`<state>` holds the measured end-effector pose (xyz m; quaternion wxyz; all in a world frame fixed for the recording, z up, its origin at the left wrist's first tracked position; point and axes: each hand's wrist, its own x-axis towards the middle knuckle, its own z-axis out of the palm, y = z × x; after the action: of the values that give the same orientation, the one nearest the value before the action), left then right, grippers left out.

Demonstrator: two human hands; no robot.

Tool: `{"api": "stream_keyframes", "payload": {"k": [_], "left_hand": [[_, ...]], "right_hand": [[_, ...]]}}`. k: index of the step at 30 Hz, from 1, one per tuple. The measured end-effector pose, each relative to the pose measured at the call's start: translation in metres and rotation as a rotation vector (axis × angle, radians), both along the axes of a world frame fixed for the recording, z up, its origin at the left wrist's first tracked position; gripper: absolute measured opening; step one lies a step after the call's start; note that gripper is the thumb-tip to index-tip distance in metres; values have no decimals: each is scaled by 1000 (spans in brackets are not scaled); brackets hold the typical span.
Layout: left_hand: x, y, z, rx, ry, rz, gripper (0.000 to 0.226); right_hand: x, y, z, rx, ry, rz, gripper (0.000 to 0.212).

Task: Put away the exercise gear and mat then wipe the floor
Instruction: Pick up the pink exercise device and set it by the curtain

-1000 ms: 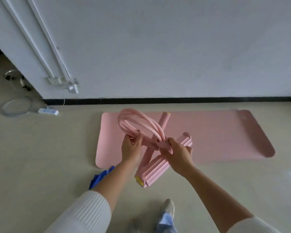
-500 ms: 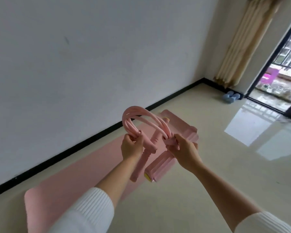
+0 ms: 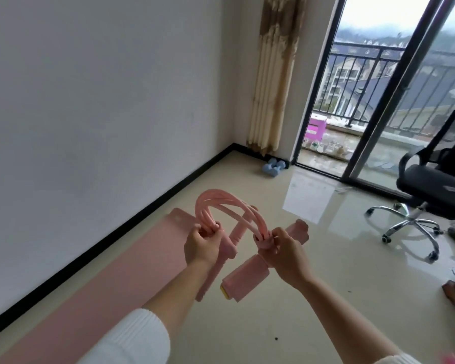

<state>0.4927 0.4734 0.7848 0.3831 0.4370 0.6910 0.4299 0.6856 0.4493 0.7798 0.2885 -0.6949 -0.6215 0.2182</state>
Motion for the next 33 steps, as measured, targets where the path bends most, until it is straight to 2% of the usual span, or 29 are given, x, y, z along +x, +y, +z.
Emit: {"api": "stream_keyframes", "payload": {"k": [9, 24, 33], "left_hand": [[94, 205, 0, 48, 125, -166, 35], [230, 591, -11, 7, 48, -189, 34], [309, 831, -30, -20, 17, -86, 29]], "right_hand": [[85, 177, -10, -2, 27, -100, 22], [217, 550, -6, 16, -41, -158, 19], [310, 814, -16, 15, 2, -89, 23]]}}
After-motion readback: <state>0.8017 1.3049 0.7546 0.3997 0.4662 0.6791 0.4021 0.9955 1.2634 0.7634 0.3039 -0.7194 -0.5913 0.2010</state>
